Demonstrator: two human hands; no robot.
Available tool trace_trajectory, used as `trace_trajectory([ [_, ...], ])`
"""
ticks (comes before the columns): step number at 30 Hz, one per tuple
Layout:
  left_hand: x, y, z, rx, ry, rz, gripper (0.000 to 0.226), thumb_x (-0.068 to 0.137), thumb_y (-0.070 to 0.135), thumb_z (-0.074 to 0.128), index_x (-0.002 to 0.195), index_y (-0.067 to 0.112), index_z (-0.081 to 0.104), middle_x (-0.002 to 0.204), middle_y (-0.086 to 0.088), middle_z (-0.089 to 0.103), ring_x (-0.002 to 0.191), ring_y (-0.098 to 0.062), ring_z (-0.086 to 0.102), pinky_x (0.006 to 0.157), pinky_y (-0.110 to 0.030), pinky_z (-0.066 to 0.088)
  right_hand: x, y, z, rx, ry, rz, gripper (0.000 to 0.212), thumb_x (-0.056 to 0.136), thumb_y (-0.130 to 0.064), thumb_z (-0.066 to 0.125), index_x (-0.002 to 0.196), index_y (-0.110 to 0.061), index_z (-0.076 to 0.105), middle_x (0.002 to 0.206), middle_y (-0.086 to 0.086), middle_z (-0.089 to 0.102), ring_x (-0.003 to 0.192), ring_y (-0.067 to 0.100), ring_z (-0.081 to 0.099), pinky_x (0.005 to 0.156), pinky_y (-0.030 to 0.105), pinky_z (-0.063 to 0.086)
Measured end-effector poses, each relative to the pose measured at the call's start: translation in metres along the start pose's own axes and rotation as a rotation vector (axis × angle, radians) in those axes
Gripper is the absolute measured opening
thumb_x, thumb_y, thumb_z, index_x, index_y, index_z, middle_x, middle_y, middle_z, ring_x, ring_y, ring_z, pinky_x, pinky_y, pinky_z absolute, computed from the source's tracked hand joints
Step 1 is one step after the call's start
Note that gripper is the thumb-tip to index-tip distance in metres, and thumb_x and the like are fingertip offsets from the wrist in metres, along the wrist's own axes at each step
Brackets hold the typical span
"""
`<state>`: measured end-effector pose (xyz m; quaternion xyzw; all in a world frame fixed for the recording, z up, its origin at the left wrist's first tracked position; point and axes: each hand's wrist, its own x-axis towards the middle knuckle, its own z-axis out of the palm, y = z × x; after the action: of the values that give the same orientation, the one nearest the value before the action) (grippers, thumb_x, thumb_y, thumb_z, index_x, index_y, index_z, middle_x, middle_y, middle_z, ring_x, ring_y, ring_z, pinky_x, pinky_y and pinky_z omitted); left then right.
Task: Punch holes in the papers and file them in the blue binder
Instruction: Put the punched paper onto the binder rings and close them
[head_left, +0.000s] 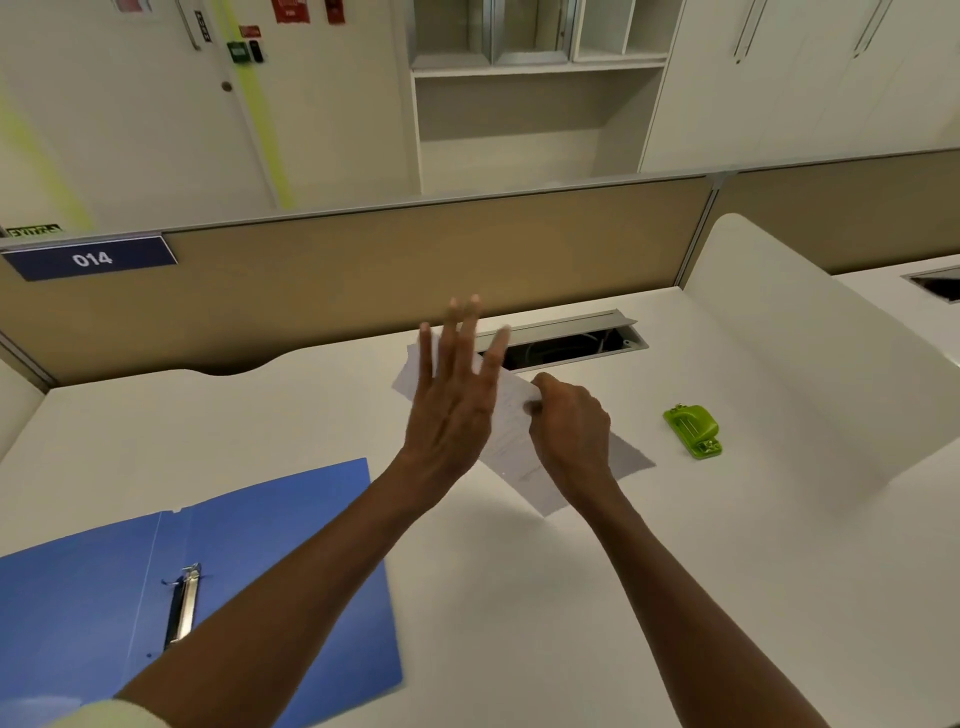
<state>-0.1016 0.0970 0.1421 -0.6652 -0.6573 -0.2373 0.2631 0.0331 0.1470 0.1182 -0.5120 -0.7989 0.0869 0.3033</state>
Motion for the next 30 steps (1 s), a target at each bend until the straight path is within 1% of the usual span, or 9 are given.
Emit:
trace_trajectory([
  [2, -0.012, -0.009, 0.003, -0.161, 0.085, -0.208, 0.073, 0.087, 0.015, 0.057, 0.149, 0.007, 0.02, 0.157, -0.025, 0.011, 0.147, -0.037, 0.003, 0.12, -0.051, 0.009, 0.0, 0.011, -0.002, 0.077, -0.014, 0.077, 0.016, 0.09, -0.034, 0.059, 0.086, -0.018, 0.058, 0.087, 0.0, 0.069, 0.064, 0.01, 0.056, 0.058, 0.016, 0.039],
  [4, -0.024, -0.017, 0.007, -0.423, 0.05, -0.509, 0.085, 0.087, 0.019, 0.063, 0.15, 0.006, 0.008, 0.158, -0.019, 0.006, 0.148, -0.031, 0.001, 0.121, -0.045, 0.012, 0.0, 0.023, -0.004, 0.181, -0.013, 0.132, 0.011, 0.088, -0.025, 0.062, 0.084, -0.015, 0.06, 0.086, 0.001, 0.069, 0.066, 0.01, 0.056, 0.054, 0.011, 0.035],
  [6, -0.034, -0.024, 0.013, -0.743, -0.066, -0.792, 0.09, 0.088, 0.02, 0.065, 0.15, 0.007, 0.001, 0.16, -0.013, 0.008, 0.148, -0.025, 0.008, 0.12, -0.04, 0.017, 0.0, 0.033, -0.006, 0.336, 0.0, 0.175, 0.009, 0.084, -0.019, 0.065, 0.089, -0.012, 0.065, 0.088, 0.002, 0.07, 0.071, 0.014, 0.061, 0.056, 0.016, 0.045],
  [8, -0.041, -0.029, 0.019, -0.912, -0.201, -0.932, 0.084, 0.09, 0.023, 0.063, 0.151, 0.009, 0.007, 0.157, -0.009, 0.024, 0.143, -0.024, 0.027, 0.114, -0.039, 0.03, -0.003, 0.04, -0.007, 0.529, 0.008, 0.244, 0.013, 0.082, -0.015, 0.068, 0.095, -0.013, 0.068, 0.089, 0.0, 0.07, 0.077, 0.018, 0.066, 0.064, 0.026, 0.056],
  [11, -0.044, -0.03, 0.027, -0.974, -0.297, -0.92, 0.048, 0.093, 0.02, 0.059, 0.137, 0.012, 0.04, 0.133, -0.005, 0.055, 0.122, -0.023, 0.053, 0.089, -0.027, 0.049, -0.008, 0.048, -0.005, 0.834, 0.007, 0.371, 0.018, 0.081, -0.013, 0.072, 0.097, -0.018, 0.068, 0.09, -0.005, 0.071, 0.081, 0.015, 0.069, 0.062, 0.02, 0.057],
  [15, -0.042, -0.021, 0.033, -0.943, -0.202, -0.892, 0.011, 0.095, 0.012, 0.054, 0.104, 0.009, 0.06, 0.109, -0.004, 0.068, 0.094, -0.021, 0.063, 0.07, -0.018, 0.05, -0.015, 0.058, -0.001, 1.006, 0.021, 0.454, 0.02, 0.08, -0.014, 0.074, 0.099, -0.017, 0.069, 0.092, -0.005, 0.074, 0.082, 0.013, 0.071, 0.06, 0.015, 0.054],
  [20, -0.042, -0.011, 0.035, -0.938, -0.101, -0.819, 0.01, 0.096, 0.01, 0.053, 0.096, 0.019, 0.058, 0.103, 0.005, 0.066, 0.086, -0.012, 0.061, 0.062, -0.002, 0.045, -0.02, 0.073, 0.0, 1.032, 0.004, 0.446, 0.021, 0.08, -0.018, 0.075, 0.1, -0.018, 0.069, 0.096, -0.002, 0.075, 0.085, 0.017, 0.071, 0.072, 0.029, 0.059],
  [27, -0.075, -0.001, 0.059, -0.846, -0.276, -0.829, 0.012, 0.096, 0.004, 0.049, 0.098, 0.002, 0.061, 0.101, -0.01, 0.07, 0.08, -0.022, 0.061, 0.064, -0.017, 0.046, -0.046, 0.093, 0.022, 0.999, -0.065, 0.531, 0.025, 0.077, -0.012, 0.077, 0.1, -0.02, 0.071, 0.094, -0.008, 0.075, 0.088, 0.009, 0.071, 0.067, 0.015, 0.055],
  [30, -0.081, -0.001, 0.063, -0.832, -0.277, -0.82, 0.012, 0.095, 0.001, 0.048, 0.097, -0.001, 0.06, 0.103, -0.011, 0.07, 0.082, -0.023, 0.06, 0.066, -0.013, 0.044, -0.049, 0.094, 0.024, 0.988, -0.082, 0.531, 0.024, 0.076, -0.012, 0.077, 0.092, -0.029, 0.071, 0.089, -0.014, 0.075, 0.084, 0.002, 0.07, 0.065, 0.01, 0.053],
])
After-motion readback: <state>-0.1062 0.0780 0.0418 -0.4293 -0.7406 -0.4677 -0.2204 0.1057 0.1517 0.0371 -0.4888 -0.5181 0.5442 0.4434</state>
